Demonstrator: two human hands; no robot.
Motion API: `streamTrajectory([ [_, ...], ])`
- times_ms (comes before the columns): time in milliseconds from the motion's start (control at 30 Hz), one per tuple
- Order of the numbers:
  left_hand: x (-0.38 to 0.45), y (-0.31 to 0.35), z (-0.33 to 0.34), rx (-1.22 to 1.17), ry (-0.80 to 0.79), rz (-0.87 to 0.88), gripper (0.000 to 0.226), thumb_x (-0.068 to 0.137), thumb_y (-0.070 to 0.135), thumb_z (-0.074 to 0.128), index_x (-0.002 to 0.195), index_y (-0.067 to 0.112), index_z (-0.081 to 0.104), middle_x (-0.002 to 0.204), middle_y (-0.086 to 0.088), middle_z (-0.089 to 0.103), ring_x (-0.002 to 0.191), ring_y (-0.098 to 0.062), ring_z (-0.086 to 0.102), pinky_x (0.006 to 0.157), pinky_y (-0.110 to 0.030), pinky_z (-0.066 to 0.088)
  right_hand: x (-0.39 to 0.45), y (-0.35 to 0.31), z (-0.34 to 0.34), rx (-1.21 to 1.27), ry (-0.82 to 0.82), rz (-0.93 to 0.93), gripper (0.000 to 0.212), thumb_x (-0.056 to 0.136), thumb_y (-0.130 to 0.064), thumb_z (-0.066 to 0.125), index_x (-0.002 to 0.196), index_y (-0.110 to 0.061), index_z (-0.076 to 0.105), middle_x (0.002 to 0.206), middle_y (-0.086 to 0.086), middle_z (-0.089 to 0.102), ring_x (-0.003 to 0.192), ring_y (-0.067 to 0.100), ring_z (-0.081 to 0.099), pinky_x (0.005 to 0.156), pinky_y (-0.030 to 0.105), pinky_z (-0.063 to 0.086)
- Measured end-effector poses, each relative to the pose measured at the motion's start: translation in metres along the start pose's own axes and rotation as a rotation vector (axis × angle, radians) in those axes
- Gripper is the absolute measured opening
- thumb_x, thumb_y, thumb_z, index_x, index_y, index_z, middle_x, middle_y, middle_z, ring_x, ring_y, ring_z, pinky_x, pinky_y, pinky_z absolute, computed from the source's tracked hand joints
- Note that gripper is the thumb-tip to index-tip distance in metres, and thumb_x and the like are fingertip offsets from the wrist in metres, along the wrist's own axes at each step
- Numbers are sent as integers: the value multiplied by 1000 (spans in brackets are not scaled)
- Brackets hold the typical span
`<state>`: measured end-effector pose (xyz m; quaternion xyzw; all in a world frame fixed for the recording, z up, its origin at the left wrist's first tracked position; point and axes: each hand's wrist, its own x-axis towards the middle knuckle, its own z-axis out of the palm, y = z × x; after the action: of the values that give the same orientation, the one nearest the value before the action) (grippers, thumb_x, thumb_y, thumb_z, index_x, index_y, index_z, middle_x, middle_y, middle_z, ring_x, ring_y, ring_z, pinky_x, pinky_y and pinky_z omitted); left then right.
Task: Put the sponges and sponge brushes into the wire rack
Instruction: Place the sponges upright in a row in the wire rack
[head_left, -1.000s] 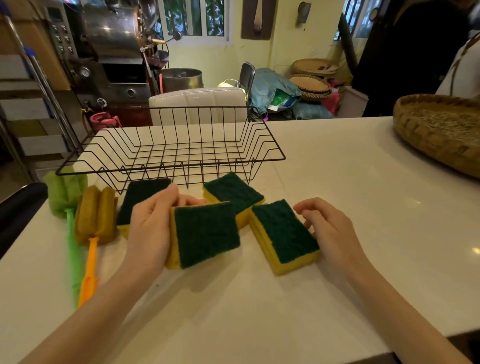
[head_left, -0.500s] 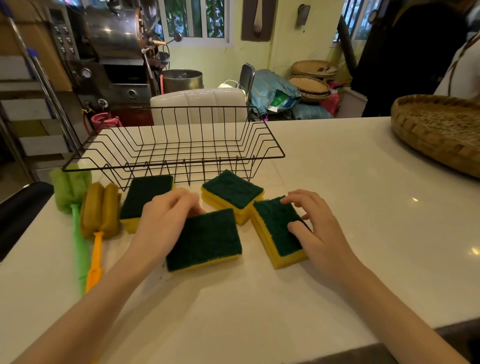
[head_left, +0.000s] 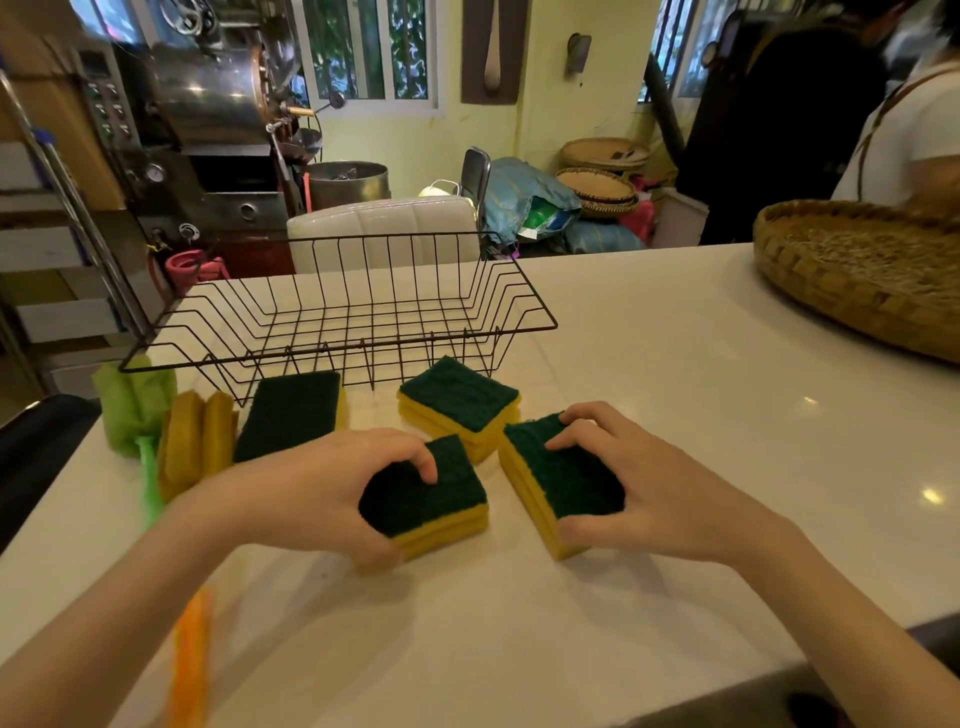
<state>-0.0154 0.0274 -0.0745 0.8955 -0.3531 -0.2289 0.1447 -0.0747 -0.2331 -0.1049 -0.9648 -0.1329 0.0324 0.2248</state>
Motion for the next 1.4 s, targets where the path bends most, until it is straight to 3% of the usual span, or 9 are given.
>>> streamTrajectory([
  [100,0,0,-10,124,-119,-3,65,69,35,72,118,48,32,114,23,38,100,2,38,71,-5,37,0,-6,-3,-86,-35,-9,70,64,-58,66,124,-34,38,132,-16,29,111,7,40,88,28,48],
  [267,1,-2,-15,227,-87,107,57,67,44,71,109,55,33,115,21,45,103,0,41,88,-19,44,4,-8,-8,-46,-6,-12,58,63,-45,70,114,-31,47,120,-11,43,103,9,48,85,33,50],
  [367,0,-3,-28,136,-48,166,50,63,43,73,101,54,44,109,21,50,101,1,50,88,-25,50,6,-7,-25,10,-19,9,49,63,-42,71,107,-35,51,114,-10,50,101,8,50,84,34,51],
  [500,-1,-6,-61,-30,43,194,59,50,54,69,104,55,45,110,23,55,101,8,54,86,-23,53,18,-17,-60,77,-24,20,43,60,-45,68,100,-38,54,115,-12,52,102,5,50,86,27,50],
  [733,19,-21,-119,-204,288,108,73,27,77,65,95,56,52,110,24,52,100,2,54,70,-18,50,77,-26,-109,114,157,-23,43,59,-48,74,95,-45,51,102,-24,47,98,5,50,79,26,50],
  [900,72,-49,-131,-159,510,-108,52,63,42,73,109,31,50,110,2,48,91,-12,54,62,-19,45,144,-15,-104,110,270,-42,55,57,-51,76,104,-41,49,111,-13,44,103,9,46,75,25,49],
  [1033,113,-72,-131,-123,563,-289,62,65,42,73,117,17,49,104,-2,46,93,-18,47,73,-30,46,191,-11,-95,128,251,-53,58,62,-42,78,112,-29,51,112,-5,45,99,11,45,60,13,37],
  [1200,154,-90,-121,-104,495,-351,66,67,42,72,119,9,48,120,-12,54,95,-19,48,74,-28,42,237,-5,-77,10,162,-35,64,64,-44,76,118,-21,50,120,0,49,100,11,43,69,17,37],
  [1400,181,-101,-121,-134,502,-369,64,65,47,71,111,8,50,94,-4,51,84,-17,48,53,-18,36,272,-4,-63,-137,45,-9,62,66,-41,75,116,-15,50,112,5,50,95,17,46,72,25,41],
])
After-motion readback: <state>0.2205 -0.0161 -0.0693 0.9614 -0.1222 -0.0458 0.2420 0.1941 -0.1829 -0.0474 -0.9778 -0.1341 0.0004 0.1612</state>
